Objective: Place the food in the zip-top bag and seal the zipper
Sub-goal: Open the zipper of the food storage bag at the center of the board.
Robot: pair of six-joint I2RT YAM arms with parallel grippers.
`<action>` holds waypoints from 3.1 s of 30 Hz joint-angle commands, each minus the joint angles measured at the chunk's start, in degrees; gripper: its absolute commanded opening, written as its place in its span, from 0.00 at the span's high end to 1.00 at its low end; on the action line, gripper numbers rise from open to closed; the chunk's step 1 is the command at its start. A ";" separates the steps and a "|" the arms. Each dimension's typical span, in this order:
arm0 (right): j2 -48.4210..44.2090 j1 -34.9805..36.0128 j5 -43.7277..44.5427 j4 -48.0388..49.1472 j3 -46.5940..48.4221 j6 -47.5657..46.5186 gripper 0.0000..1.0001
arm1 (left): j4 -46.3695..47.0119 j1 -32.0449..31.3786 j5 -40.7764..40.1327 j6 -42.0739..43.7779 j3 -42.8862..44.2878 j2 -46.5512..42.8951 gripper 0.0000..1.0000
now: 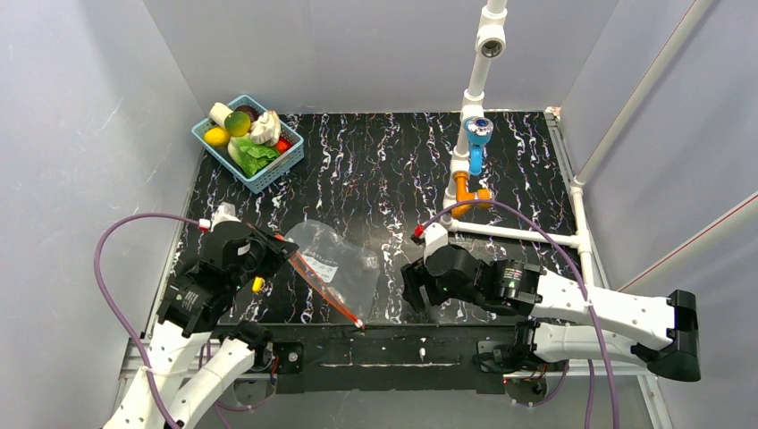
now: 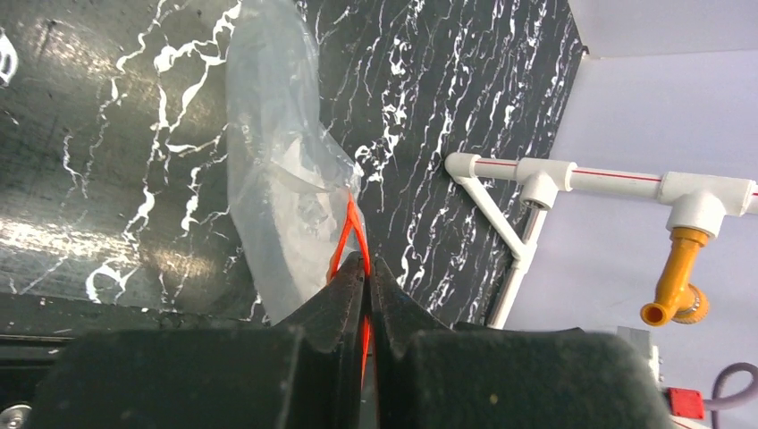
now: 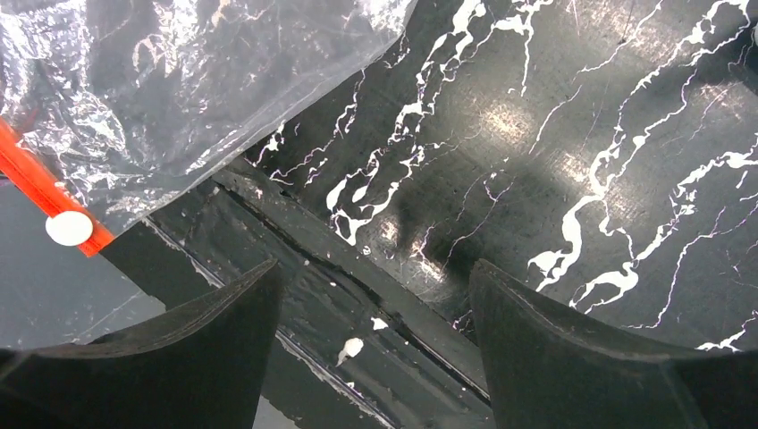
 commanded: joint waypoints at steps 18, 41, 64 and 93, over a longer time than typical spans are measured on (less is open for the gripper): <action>25.23 9.58 5.06 18.83 26.01 -13.16 0.25 | 0.44 0.19 8.57 -2.73 1.05 3.77 1.00; 33.08 13.03 8.38 17.25 28.08 -10.65 0.69 | 2.27 0.23 10.48 -5.43 -0.32 0.98 1.00; 27.68 7.10 11.76 15.25 23.30 -1.81 0.99 | -5.24 0.19 14.46 11.99 3.79 -3.76 0.02; 28.43 6.00 16.36 11.99 27.08 -1.21 0.99 | 11.25 -8.34 17.21 5.66 -14.93 -1.64 0.52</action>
